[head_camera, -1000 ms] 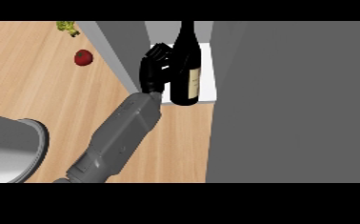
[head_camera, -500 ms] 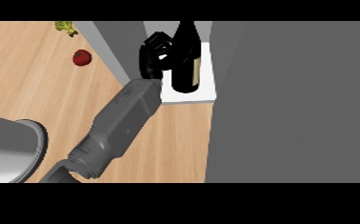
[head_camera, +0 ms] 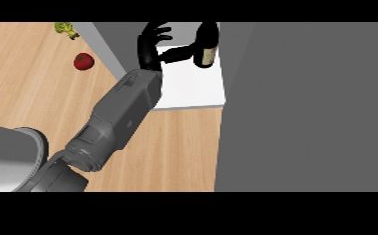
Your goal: Pick up the wine, place it into the cabinet and close the cabinet
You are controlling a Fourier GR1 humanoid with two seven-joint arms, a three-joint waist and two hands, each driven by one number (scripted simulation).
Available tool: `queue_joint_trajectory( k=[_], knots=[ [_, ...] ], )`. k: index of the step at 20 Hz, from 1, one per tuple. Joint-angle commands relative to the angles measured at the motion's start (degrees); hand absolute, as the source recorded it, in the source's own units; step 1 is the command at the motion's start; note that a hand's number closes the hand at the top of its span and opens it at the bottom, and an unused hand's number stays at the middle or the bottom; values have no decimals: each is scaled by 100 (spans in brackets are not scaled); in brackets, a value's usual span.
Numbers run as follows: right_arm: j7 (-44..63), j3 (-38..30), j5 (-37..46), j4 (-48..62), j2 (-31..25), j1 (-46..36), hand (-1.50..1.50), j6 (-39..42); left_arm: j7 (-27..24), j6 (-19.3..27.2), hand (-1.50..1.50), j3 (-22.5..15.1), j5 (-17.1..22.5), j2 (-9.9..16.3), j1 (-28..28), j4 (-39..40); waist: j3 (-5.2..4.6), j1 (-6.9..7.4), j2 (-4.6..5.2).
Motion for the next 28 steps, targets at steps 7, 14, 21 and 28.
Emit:
queue_joint_trajectory(
  k=[7,14,21,28],
  knots=[
    [358,-233,-835,-1069,-158,344,-150,140,164,11,-150,41,-249,194,-223,685,-3,-39,22],
    [172,-59,-520,-846,-73,417,-150,179,-161,50,-150,85,-376,236,-112,818,-7,-33,31],
    [259,154,-438,-939,-42,411,-150,194,-471,-595,-150,131,-471,267,-191,625,-13,-46,42],
    [74,-85,-477,-860,-33,615,-150,244,-772,-1022,-150,311,-438,-24,7,70,-4,173,-59]
  ],
)
